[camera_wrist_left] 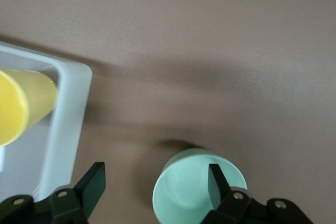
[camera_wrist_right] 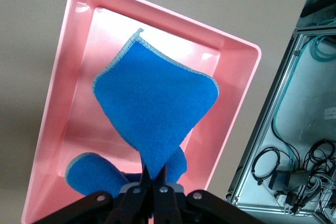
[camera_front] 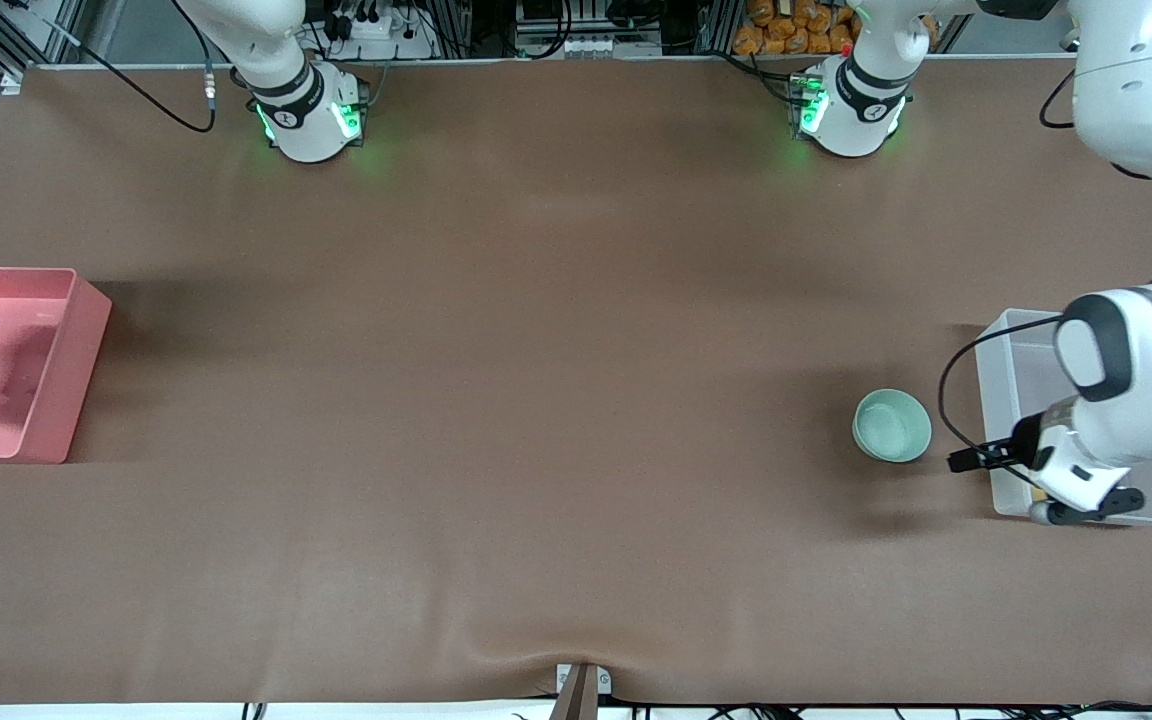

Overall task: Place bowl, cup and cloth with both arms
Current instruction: 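Grasp the green bowl rim with the left gripper while the right releases the cloth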

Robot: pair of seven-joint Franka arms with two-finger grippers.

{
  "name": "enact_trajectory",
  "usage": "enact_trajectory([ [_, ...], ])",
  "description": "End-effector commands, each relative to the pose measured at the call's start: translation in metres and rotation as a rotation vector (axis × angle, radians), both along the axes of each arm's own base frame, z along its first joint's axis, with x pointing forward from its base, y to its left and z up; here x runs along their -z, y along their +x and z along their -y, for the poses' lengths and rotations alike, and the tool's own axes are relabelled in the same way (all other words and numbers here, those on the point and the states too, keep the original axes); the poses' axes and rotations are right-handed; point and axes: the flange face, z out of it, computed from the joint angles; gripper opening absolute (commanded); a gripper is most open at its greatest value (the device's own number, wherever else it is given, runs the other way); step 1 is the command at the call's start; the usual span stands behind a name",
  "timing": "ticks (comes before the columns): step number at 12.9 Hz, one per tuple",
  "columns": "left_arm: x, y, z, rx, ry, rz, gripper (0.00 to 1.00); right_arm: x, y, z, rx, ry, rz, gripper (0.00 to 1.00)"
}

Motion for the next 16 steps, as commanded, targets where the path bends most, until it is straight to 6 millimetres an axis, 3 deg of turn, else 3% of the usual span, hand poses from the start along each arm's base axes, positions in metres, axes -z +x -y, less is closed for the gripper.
enact_trajectory([
  [1,0.021,-0.03,0.02,-0.02,0.008,0.004,0.87,0.012,0.012,-0.002,-0.029,0.0,-0.008,0.0],
  [6,0.046,-0.061,0.021,-0.011,0.028,-0.011,0.87,0.034,0.025,-0.001,-0.062,-0.026,0.041,0.0],
  [9,0.072,-0.078,0.021,-0.014,0.04,0.023,0.77,0.05,0.031,-0.003,-0.064,-0.019,0.061,0.0],
  [10,0.08,-0.082,0.021,-0.016,0.044,0.031,0.7,0.054,0.035,-0.006,-0.058,-0.005,0.078,0.0],
  [11,0.084,-0.085,0.019,-0.018,0.045,0.032,0.56,0.059,0.038,-0.009,-0.057,0.001,0.088,0.0],
  [13,0.081,-0.084,0.018,-0.009,0.045,0.035,0.0,0.069,0.043,-0.011,-0.055,0.002,0.112,0.0],
  [16,0.067,-0.074,0.018,-0.015,0.043,0.053,0.0,0.083,0.044,-0.012,-0.055,0.014,0.102,0.0],
])
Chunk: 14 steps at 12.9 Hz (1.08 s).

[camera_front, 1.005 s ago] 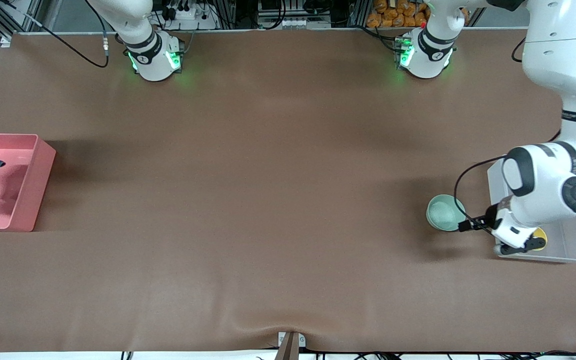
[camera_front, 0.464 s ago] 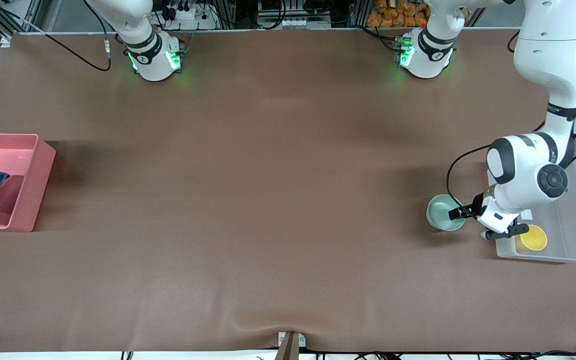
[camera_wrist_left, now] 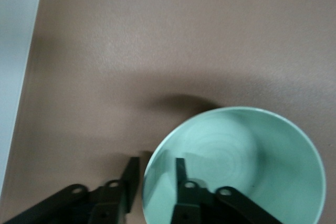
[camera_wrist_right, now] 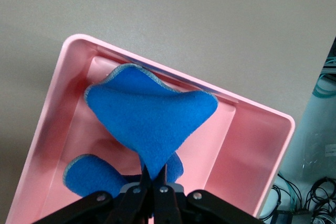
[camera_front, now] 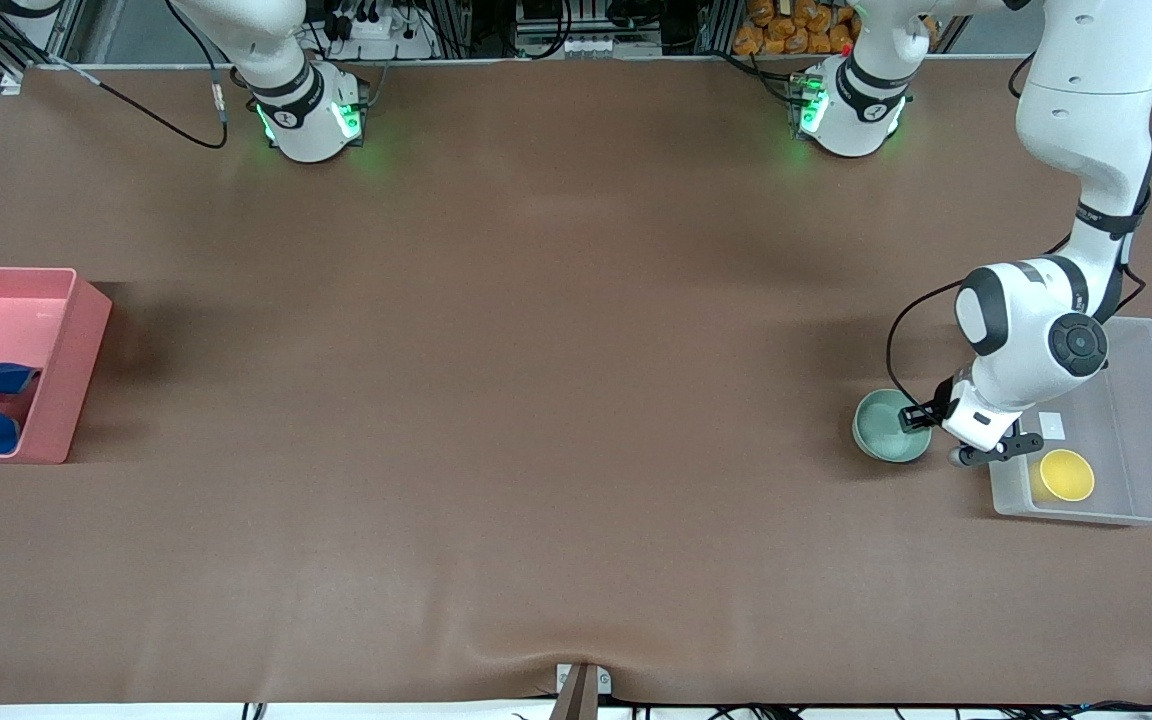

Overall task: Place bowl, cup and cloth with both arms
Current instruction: 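Grasp the green bowl rim with the left gripper while the right releases the cloth, then lift the green bowl into the clear bin while the right gripper withdraws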

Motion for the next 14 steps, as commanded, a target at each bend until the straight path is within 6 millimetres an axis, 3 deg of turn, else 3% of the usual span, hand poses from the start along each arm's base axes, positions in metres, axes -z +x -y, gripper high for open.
enact_trajectory([
  [1,-0.023,0.007,0.0,0.002,0.006,0.012,0.0,0.012,0.007,0.002,0.003,0.011,0.011,0.0],
  [6,-0.062,0.031,-0.003,0.003,-0.006,-0.016,0.0,0.032,0.012,-0.005,-0.012,0.02,0.013,0.0],
  [8,-0.103,0.04,-0.017,-0.003,-0.018,-0.035,0.0,0.042,0.01,-0.003,-0.009,0.026,0.0,0.0],
  [10,-0.146,0.038,-0.054,0.012,-0.023,-0.064,0.0,0.045,0.01,-0.004,-0.004,0.036,0.001,0.0],
  [12,-0.17,0.02,-0.1,0.09,-0.017,-0.083,0.0,0.051,0.009,-0.003,0.0,0.044,-0.005,0.03],
  [14,-0.177,0.003,-0.152,0.135,0.0,-0.1,0.0,0.054,0.008,-0.002,-0.001,0.046,-0.009,0.25],
])
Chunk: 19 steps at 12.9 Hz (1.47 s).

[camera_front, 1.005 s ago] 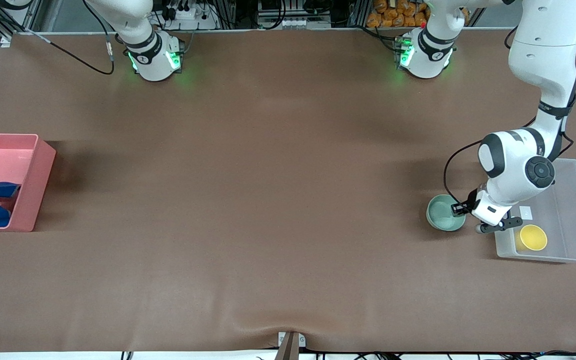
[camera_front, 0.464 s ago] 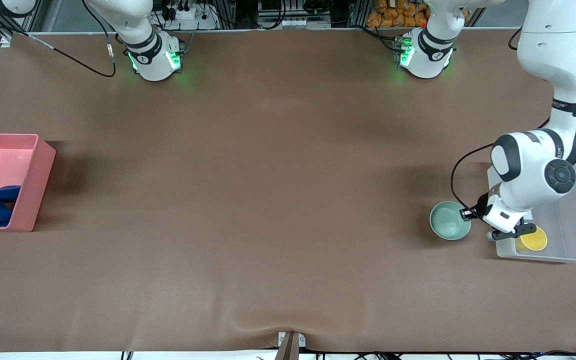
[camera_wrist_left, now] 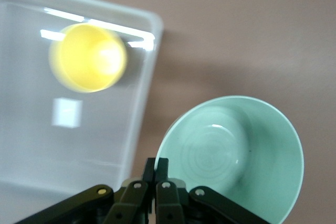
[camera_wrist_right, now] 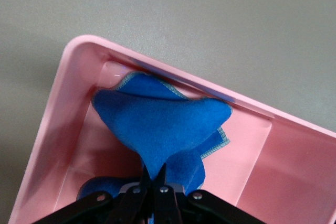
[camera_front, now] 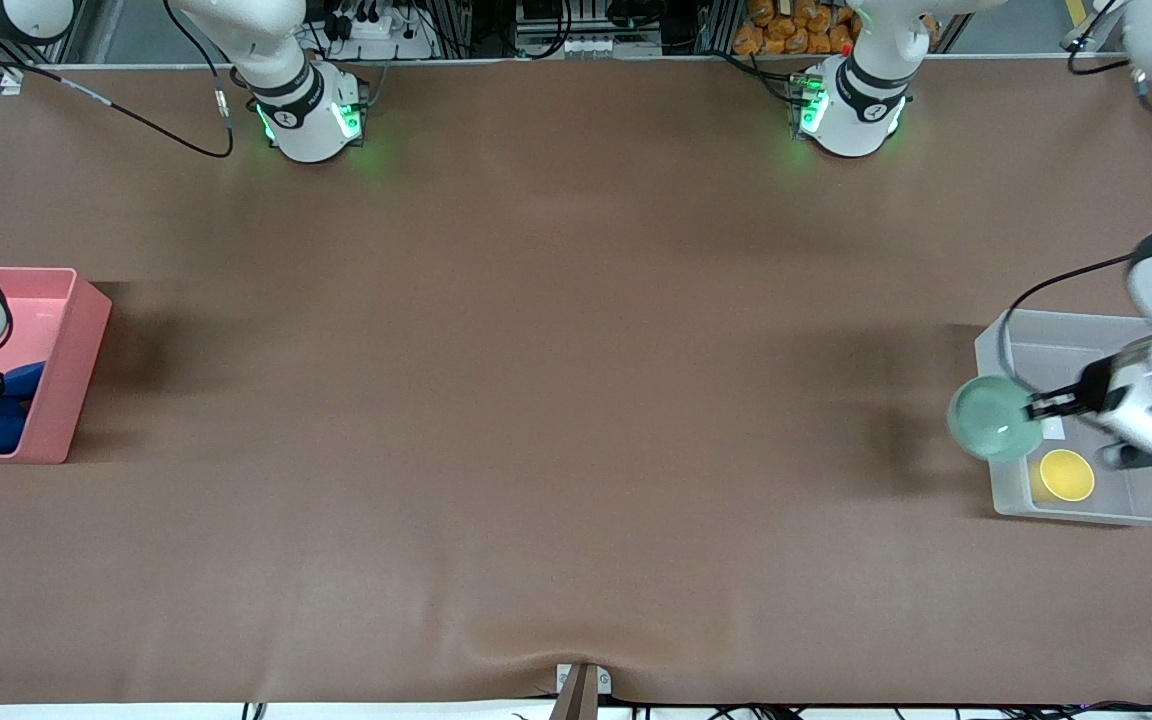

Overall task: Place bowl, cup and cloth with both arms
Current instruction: 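Lift the green bowl into the clear bin while the right gripper withdraws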

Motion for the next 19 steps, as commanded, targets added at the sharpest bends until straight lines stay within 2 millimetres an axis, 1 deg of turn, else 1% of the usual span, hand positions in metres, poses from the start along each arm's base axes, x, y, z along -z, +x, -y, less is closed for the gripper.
enact_trajectory([
  [1,-0.007,-0.028,-0.067,0.077,0.027,-0.027,0.0,0.006,0.003,0.005,0.0,0.009,0.004,0.48],
  [2,-0.004,-0.035,-0.09,0.113,0.04,-0.029,0.0,0.007,0.002,0.004,-0.001,0.011,0.001,0.8],
  [3,0.005,-0.038,-0.106,0.103,0.054,-0.033,0.0,0.006,0.001,0.006,0.006,0.013,0.005,1.0],
  [4,0.018,-0.04,-0.12,0.092,0.068,-0.028,0.0,0.004,0.001,0.006,0.013,0.02,0.01,1.0],
  [5,0.029,-0.041,-0.128,0.085,0.08,-0.016,0.0,-0.002,0.0,0.008,0.017,0.02,0.013,1.0],
  [6,0.044,-0.041,-0.131,0.083,0.088,-0.017,0.0,-0.009,0.0,0.009,0.02,0.019,0.016,1.0],
  [7,0.059,-0.043,-0.132,0.097,0.095,-0.011,0.0,-0.022,-0.003,0.009,0.023,0.026,0.003,1.0],
  [9,0.084,-0.053,-0.149,0.103,0.116,-0.005,0.0,-0.045,-0.007,0.006,0.033,0.045,-0.028,1.0],
  [10,0.098,-0.053,-0.151,0.125,0.119,-0.012,0.0,-0.058,-0.009,0.003,0.037,0.052,-0.039,1.0],
  [11,0.107,-0.051,-0.152,0.112,0.114,0.001,0.0,-0.068,-0.011,-0.001,0.045,0.064,-0.055,1.0],
  [12,0.118,-0.049,-0.149,0.109,0.115,0.009,0.0,-0.079,-0.016,-0.004,0.061,0.084,-0.078,1.0],
  [13,0.13,-0.045,-0.144,0.114,0.118,0.013,0.0,-0.09,-0.02,-0.017,0.101,0.134,-0.117,1.0],
  [14,0.135,-0.045,-0.143,0.117,0.121,0.011,0.0,-0.101,-0.021,-0.031,0.154,0.18,-0.135,1.0],
  [16,0.146,-0.044,-0.138,0.137,0.114,-0.001,0.0,-0.125,-0.02,-0.056,0.236,0.196,-0.156,1.0],
  [17,0.149,-0.045,-0.141,0.158,0.113,-0.006,0.0,-0.14,-0.016,-0.082,0.289,0.195,-0.169,1.0],
  [18,0.151,-0.043,-0.142,0.195,0.113,-0.007,0.15,-0.154,-0.013,-0.11,0.377,0.189,-0.191,1.0],
  [19,0.15,-0.042,-0.141,0.204,0.115,-0.005,0.3,-0.164,-0.012,-0.13,0.43,0.184,-0.209,1.0],
])
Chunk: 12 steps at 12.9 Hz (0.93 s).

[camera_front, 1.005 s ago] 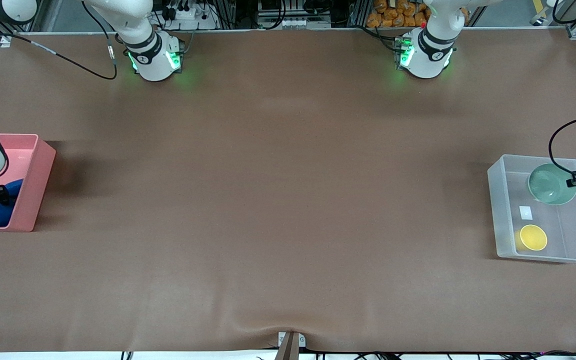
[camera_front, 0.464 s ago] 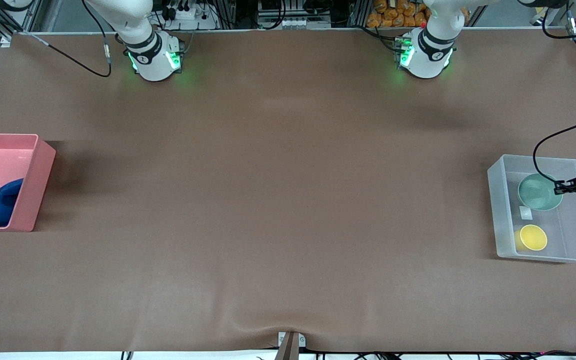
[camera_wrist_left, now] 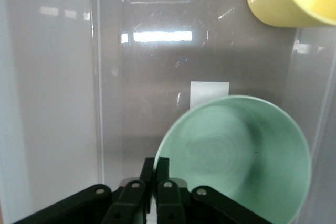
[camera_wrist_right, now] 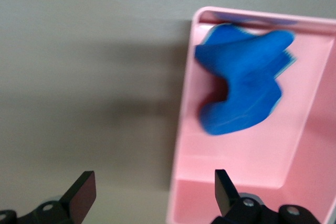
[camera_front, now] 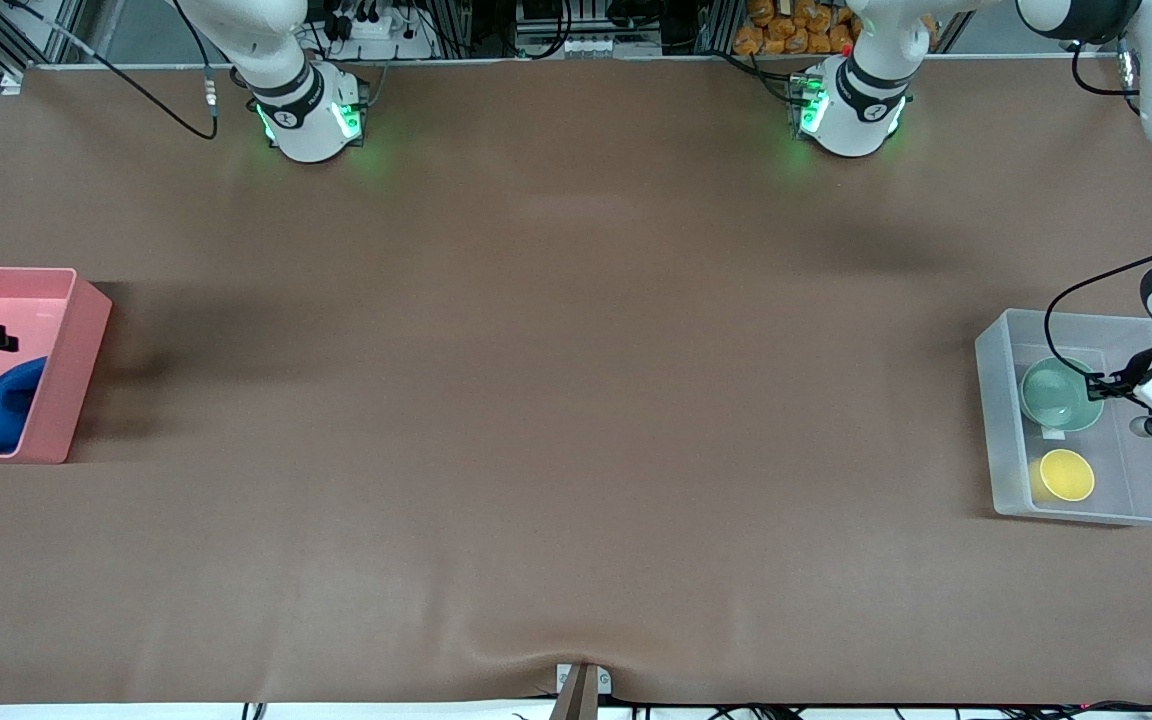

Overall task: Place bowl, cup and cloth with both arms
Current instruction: 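Lift the green bowl into the clear bin while the right gripper withdraws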

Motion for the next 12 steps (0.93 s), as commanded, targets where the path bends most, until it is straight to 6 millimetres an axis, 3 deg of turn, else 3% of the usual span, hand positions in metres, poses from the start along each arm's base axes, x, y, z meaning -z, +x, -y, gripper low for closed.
enact_trajectory([
  [1,0.007,0.003,0.0,0.037,-0.008,0.003,0.41,-0.035,0.0,-0.062,0.104,-0.01,-0.034,1.0],
  [2,0.005,0.006,0.004,0.054,-0.001,0.003,0.49,-0.05,0.001,-0.086,0.126,-0.021,-0.037,1.0],
  [4,-0.001,0.012,0.007,0.063,0.006,0.015,0.78,-0.076,0.0,-0.127,0.154,-0.016,-0.042,1.0],
  [5,-0.01,0.023,0.015,0.081,0.011,0.028,1.0,-0.091,-0.003,-0.148,0.16,-0.022,-0.035,1.0],
  [8,-0.044,0.03,0.023,0.092,0.01,0.067,1.0,-0.145,-0.017,-0.192,0.183,-0.002,0.019,1.0],
  [10,-0.073,0.037,0.032,0.103,-0.002,0.087,1.0,-0.184,-0.026,-0.19,0.177,0.011,0.092,1.0],
  [12,-0.103,0.043,0.036,0.108,-0.03,0.072,1.0,-0.211,-0.045,-0.199,0.198,0.026,0.083,1.0],
])
